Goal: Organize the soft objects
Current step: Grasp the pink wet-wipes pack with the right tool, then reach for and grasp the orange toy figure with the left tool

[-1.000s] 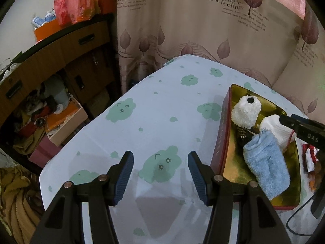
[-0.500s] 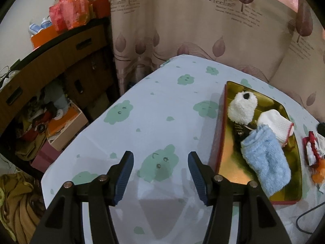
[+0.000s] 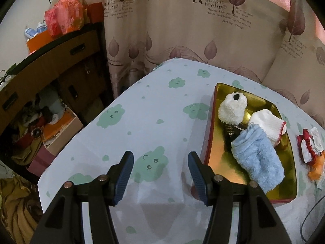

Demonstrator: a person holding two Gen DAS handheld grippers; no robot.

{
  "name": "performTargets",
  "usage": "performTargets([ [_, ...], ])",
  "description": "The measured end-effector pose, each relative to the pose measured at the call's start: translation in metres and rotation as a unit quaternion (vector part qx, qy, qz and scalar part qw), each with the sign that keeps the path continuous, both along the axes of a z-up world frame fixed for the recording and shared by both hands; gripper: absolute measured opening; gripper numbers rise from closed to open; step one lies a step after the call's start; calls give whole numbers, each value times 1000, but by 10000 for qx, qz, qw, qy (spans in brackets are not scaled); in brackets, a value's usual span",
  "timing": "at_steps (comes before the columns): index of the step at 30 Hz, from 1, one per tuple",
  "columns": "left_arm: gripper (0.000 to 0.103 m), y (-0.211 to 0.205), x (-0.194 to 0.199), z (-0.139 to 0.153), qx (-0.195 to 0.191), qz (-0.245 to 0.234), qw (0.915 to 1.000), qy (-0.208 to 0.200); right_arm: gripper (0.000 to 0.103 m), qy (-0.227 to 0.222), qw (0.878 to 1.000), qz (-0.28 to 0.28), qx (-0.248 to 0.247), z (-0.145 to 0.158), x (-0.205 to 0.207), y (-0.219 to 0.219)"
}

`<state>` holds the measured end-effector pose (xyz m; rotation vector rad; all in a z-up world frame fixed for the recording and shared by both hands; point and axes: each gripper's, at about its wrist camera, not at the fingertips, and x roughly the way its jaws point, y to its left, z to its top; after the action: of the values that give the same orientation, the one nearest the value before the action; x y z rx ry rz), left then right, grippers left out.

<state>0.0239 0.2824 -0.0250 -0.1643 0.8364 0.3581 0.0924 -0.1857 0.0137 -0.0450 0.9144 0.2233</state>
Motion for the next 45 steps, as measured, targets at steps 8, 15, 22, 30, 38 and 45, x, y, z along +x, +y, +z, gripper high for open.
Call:
performTargets([
  [8, 57, -2, 1, -4, 121, 20, 9999, 6, 64, 331, 9978, -460, 340, -32, -14, -28],
  [15, 57, 0, 1, -6, 187, 81, 9998, -23, 79, 413, 9949, -816, 418, -43, 8, -21],
  [22, 57, 9, 2, -9, 122, 218, 9997, 27, 79, 629, 9937, -921, 95, -67, 36, -14],
  [30, 57, 1, 3, -8, 401, 70, 9992, 12, 62, 497, 9955, -799, -118, -81, 44, -11],
  [38, 57, -15, 6, -10, 577, -209, 9981, -37, 57, 196, 9959, -790, -393, -77, 27, -29],
  [45, 57, -36, 1, 7, 863, -403, 9951, -250, 57, 166, 9924, -1110, -502, -79, 15, -70],
])
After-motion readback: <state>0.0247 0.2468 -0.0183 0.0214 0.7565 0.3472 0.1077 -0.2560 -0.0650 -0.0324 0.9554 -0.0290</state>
